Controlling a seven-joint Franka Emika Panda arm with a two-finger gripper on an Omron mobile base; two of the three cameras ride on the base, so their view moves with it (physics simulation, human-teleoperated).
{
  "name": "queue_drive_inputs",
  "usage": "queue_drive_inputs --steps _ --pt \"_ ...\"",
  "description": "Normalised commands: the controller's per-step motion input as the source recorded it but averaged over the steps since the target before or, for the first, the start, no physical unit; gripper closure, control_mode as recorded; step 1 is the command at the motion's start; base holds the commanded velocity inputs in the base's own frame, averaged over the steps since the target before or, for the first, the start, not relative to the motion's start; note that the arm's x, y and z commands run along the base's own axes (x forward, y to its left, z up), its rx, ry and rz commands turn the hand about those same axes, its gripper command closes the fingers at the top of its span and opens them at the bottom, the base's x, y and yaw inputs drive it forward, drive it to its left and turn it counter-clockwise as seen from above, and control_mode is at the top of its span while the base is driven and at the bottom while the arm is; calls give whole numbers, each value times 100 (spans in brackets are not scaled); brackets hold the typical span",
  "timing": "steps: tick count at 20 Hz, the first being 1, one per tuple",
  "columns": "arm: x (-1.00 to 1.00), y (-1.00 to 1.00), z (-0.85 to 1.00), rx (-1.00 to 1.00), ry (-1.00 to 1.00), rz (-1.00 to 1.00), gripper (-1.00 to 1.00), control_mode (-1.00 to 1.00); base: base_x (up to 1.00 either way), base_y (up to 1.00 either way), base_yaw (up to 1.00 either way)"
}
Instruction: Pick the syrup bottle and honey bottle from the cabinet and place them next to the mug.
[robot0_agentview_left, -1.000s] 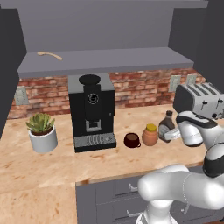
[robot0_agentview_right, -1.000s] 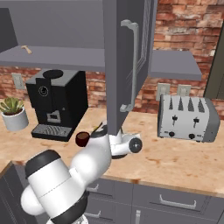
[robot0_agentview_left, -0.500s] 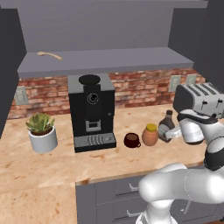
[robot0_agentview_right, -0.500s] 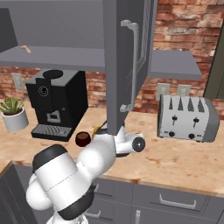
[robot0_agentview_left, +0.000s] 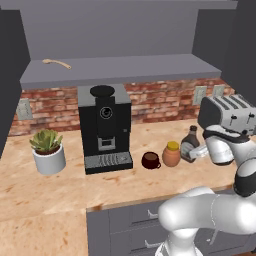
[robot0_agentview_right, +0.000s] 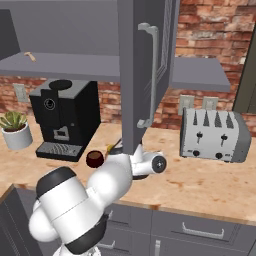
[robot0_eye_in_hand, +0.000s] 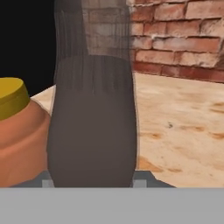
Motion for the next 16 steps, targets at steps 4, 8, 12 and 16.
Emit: queue_drive_inputs --steps 4,8,12,16 --pt "-1 11 0 -7 0 0 100 -100 0 0 0" --pt "0 1 0 -8 0 0 100 -100 0 0 0" --pt "0 0 0 -1 0 0 100 -100 0 0 0" --pt "0 0 0 0 0 0 -100 -100 0 0 0"
